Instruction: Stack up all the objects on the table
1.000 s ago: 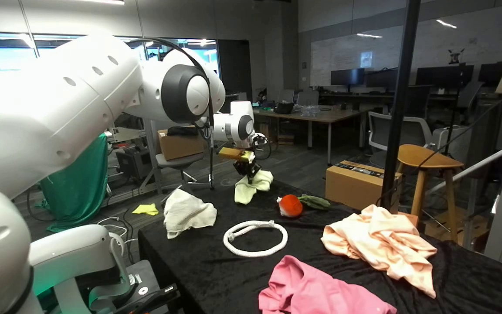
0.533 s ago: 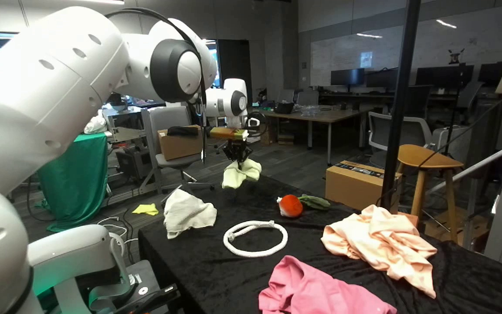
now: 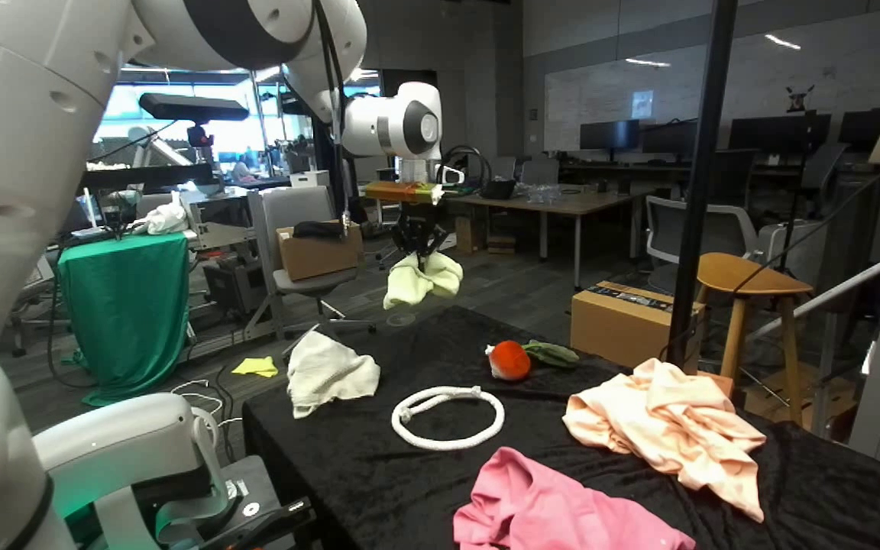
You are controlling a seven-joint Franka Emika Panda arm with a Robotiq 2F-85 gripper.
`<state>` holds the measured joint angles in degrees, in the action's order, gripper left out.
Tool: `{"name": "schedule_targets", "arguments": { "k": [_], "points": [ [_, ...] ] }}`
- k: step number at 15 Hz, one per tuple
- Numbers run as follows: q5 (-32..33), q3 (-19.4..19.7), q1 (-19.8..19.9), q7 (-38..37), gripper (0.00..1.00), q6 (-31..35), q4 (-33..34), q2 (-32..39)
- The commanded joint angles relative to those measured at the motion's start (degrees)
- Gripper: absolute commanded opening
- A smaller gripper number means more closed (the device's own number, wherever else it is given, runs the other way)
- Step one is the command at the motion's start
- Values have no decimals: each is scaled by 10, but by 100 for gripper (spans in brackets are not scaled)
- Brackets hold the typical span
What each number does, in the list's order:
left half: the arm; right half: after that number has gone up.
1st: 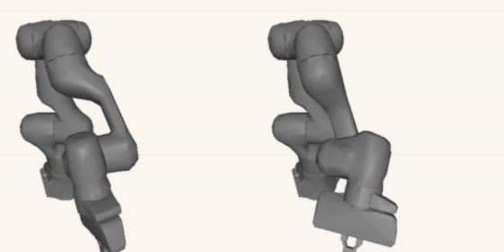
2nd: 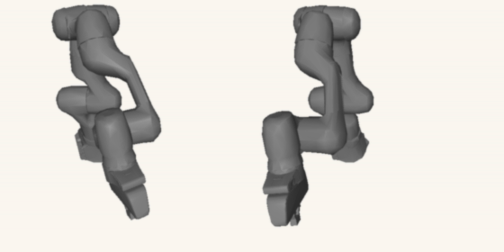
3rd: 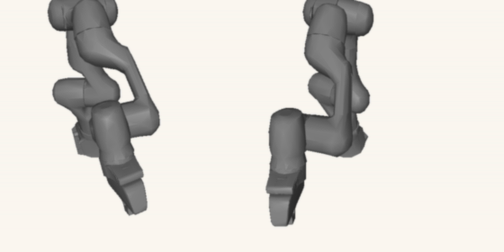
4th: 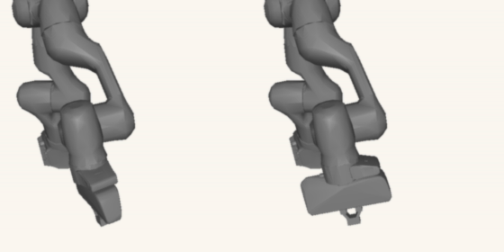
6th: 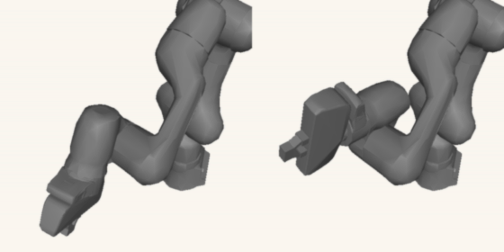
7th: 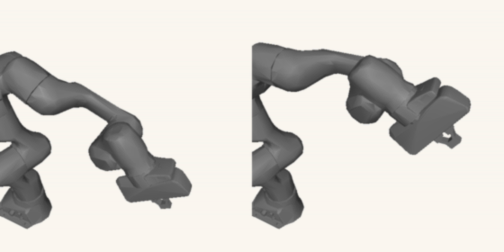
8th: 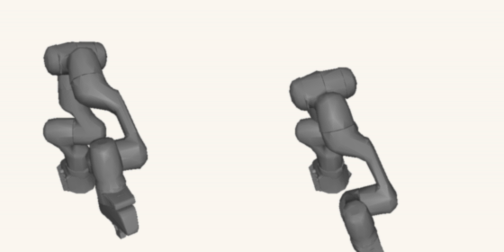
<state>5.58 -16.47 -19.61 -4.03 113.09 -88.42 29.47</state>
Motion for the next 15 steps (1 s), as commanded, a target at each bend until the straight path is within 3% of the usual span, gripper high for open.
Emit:
{"name": "schedule_targets", "arguments": {
  "k": [1, 9, 10, 11, 15],
  "points": [
    [-44, 15, 36, 20, 4, 37, -137, -107],
    [-75, 49, 89, 37, 5, 80, -337, -242],
    [-76, 51, 92, 40, 34, 86, -353, -255],
    [-69, 54, 93, 38, 34, 94, -365, -259],
    [-63, 63, 96, 30, 64, 147, -402, -275]
  ]
}}
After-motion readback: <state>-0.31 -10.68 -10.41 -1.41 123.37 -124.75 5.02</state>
